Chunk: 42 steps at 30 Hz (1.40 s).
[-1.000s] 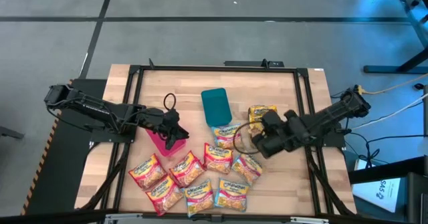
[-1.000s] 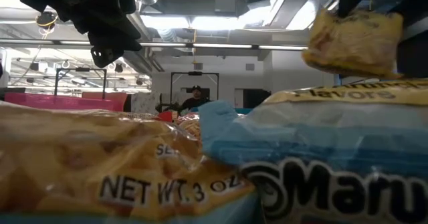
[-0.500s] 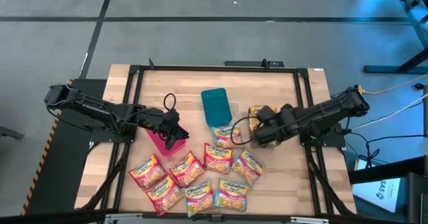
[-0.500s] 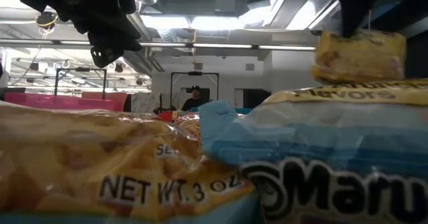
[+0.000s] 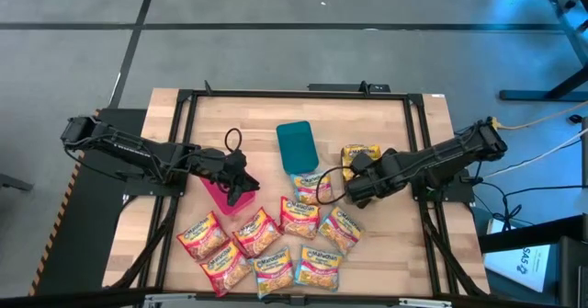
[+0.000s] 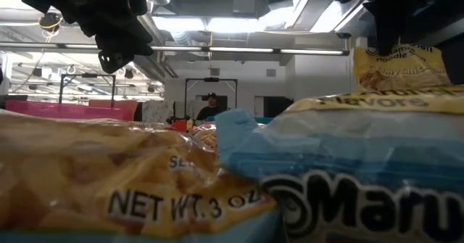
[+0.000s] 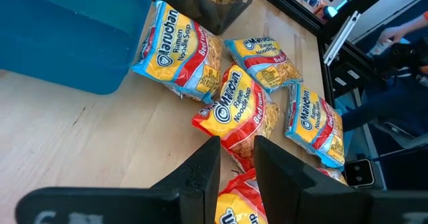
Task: Sort Maruchan noodles
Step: Put the yellow noodle pack into the black bin
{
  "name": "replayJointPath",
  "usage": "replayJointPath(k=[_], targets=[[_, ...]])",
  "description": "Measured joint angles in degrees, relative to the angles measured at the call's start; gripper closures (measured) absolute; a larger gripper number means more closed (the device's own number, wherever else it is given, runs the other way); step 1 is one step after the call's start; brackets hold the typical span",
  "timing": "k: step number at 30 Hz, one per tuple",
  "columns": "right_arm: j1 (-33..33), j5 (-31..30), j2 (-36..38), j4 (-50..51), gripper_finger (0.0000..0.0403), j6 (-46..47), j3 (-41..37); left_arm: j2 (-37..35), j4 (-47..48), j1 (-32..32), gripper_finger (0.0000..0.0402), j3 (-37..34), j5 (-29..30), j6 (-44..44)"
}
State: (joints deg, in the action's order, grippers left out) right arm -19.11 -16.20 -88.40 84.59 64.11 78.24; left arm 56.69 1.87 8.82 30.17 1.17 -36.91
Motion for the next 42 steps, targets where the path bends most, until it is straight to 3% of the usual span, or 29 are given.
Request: replayJointPath(k=[33,42], targets=[[0.00,7.78,-5.10,-10.09,0.0403,3.04,-3.41,0.00,1.68,0.00,0.0317,0.00,-0.39,0.02],[0.00,6.27,-5.51,-9.44,0.0385,3.46,-4.30,0.00,1.97,0.02,0.0317,0.00,-0.44,-0.03]])
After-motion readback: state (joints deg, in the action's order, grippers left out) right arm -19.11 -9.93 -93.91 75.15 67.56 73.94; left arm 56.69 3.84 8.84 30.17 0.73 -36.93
